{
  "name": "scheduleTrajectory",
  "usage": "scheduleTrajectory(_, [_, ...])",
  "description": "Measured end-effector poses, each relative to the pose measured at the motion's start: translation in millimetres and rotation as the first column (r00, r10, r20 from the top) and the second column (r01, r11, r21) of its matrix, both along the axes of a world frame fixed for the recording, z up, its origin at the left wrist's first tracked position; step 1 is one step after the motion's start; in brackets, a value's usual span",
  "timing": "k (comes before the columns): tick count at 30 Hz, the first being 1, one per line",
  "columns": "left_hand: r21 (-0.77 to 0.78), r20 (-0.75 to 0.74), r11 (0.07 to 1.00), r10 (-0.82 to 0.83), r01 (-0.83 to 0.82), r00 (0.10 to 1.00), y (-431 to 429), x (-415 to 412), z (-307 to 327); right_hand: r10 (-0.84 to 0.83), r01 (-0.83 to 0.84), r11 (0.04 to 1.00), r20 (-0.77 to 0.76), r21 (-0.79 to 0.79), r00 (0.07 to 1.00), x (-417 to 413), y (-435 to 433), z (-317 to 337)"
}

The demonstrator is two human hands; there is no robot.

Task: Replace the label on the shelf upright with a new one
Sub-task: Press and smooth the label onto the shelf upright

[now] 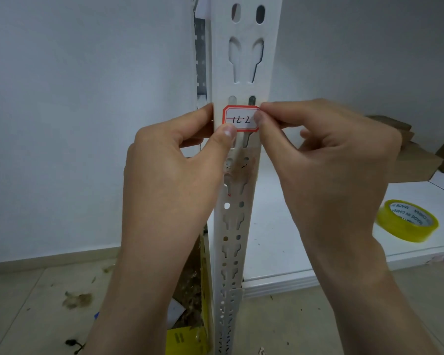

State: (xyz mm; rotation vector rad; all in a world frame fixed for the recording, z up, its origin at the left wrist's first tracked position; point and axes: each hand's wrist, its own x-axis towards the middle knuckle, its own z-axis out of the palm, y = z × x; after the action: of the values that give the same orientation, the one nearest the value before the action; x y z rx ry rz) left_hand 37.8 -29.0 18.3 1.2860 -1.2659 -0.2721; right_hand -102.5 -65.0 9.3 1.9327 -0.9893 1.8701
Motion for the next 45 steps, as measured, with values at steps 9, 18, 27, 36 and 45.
scheduleTrajectory(9, [-0.005, -0.004, 1.0, -0.007, 0.007, 1.0, -2, 1, -1, 0.045, -0.045, 0.999, -0.009, 0.031, 0.999, 0, 1, 0])
scheduleTrajectory(18, [-0.005, 0.01, 1.0, 0.003, -0.003, 1.0, -1, 0, -2, -0.017, 0.018, 0.999, -0.044, 0.035, 0.999, 3, 2, 2])
scheduleTrajectory(27, [-0.011, 0.038, 1.0, 0.002, -0.002, 0.999, -3, 1, -4, -0.009, 0.007, 0.995, 0.023, 0.102, 1.0, 7, 1, 7])
scheduleTrajectory(36, [-0.018, 0.039, 1.0, 0.001, -0.001, 0.999, -3, 1, -3, -0.045, 0.04, 0.993, 0.035, 0.111, 0.998, 9, 0, 11])
scheduleTrajectory(45, [-0.012, 0.034, 1.0, 0.023, -0.023, 0.999, -2, 0, -3, -0.054, 0.051, 0.994, 0.034, 0.094, 0.998, 10, -1, 12])
